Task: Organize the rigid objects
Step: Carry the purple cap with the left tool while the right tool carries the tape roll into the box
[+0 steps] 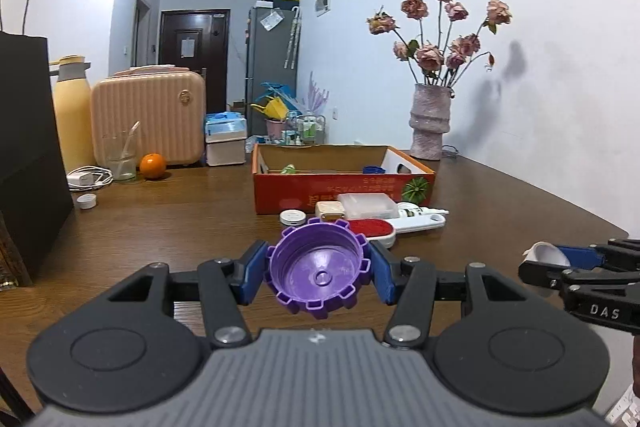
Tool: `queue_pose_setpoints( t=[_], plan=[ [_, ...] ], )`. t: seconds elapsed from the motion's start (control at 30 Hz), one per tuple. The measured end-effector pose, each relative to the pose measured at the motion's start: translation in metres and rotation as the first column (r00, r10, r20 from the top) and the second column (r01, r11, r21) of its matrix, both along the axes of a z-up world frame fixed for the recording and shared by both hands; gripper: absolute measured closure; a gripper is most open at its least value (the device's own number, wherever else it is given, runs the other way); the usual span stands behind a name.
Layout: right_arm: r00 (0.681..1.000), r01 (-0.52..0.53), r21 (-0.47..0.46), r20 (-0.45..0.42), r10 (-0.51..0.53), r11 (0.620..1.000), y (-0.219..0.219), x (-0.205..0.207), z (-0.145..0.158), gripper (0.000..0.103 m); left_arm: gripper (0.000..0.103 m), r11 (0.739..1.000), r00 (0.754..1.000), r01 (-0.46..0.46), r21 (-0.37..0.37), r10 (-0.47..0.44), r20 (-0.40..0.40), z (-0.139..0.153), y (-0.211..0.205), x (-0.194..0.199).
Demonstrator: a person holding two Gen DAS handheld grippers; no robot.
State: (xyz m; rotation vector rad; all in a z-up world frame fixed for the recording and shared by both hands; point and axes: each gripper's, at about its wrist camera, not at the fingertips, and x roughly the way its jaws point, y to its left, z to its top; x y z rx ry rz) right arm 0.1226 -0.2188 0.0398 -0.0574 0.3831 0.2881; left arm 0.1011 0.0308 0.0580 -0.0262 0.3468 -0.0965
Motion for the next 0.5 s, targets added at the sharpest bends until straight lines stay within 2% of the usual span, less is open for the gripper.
queue_pose_setpoints(
  t=[0.23,0.33,0.5],
  plan=[
    [0.999,0.026,0.009,-0.022,-0.026,1.0,-0.008,0.013,-0.008,0.061,0.048,0.999,0.999,0.03,0.025,-0.029,-0.018,-0.007,-0.008,0.02],
    [0.999,0.036,0.0,-0.002,-0.036,0.999,-0.007,0.026,-0.01,0.061,0.048,0.998,0.998,0.053,0.04,-0.052,-0.022,-0.003,-0.011,0.045],
    [1.0,0.007,-0.007,0.018,-0.007,1.0,-0.007,0.069,0.005,0.061,0.048,0.994,0.995,0.098,0.043,-0.098,0.002,0.017,-0.012,0.104]
  ],
)
